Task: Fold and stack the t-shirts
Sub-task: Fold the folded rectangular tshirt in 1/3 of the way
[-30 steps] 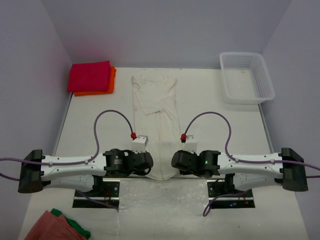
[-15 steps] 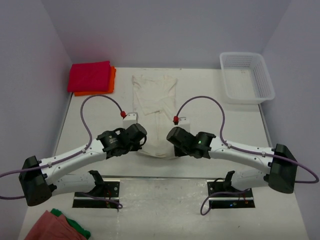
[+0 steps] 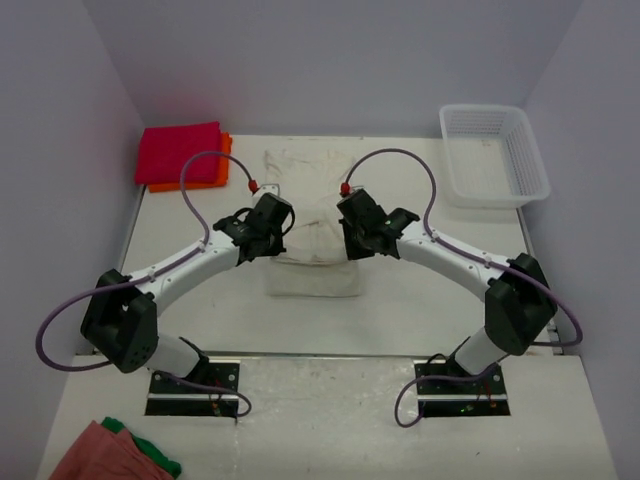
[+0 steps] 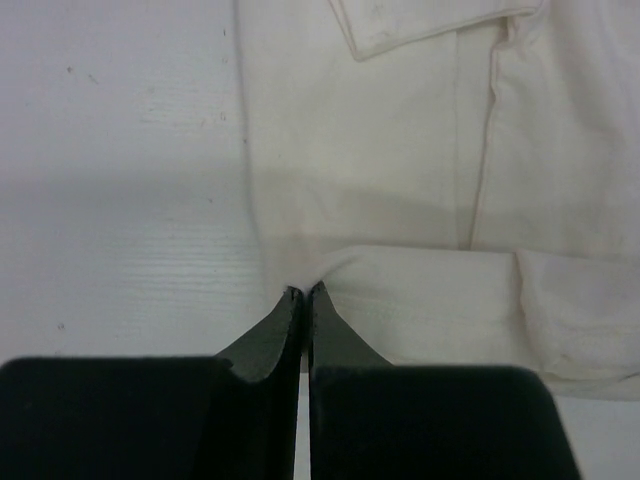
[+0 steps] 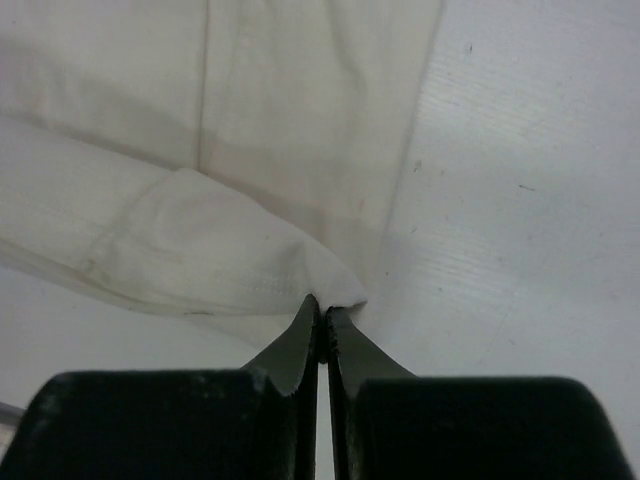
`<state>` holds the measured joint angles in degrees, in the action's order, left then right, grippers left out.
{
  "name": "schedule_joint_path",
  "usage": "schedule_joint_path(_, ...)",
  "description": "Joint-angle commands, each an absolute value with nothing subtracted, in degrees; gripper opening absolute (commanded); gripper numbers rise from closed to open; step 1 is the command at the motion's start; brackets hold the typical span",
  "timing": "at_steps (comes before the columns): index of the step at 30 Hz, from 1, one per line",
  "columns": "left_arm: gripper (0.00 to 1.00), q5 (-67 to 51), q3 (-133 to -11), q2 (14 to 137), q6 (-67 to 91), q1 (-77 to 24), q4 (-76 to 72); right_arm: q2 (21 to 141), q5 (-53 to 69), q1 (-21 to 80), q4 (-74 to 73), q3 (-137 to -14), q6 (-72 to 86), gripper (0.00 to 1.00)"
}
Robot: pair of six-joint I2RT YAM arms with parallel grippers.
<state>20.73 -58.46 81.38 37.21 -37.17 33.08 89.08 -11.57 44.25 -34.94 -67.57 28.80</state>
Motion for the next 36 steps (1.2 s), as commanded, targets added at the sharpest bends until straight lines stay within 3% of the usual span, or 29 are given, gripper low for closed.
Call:
schedule_joint_path(1,0.0,19.0,-61.9,83.6,32.6,-33.5,28.3,92.1,-7.4,41.4,-32.9,-72.8,22.6,0.0)
schedule_joint_path(14,0.0,16.2,-66.8,92.5,29.9,-27.2,24.2,103.7,-0.9,35.2,-33.0,-82.1,18.5,0.0)
schedule_joint_path(36,0.0,14.2,-75.1,103.0,27.9,-23.3,22.0,111.1,0.8,29.9,-35.4,-92.4,15.7,0.0)
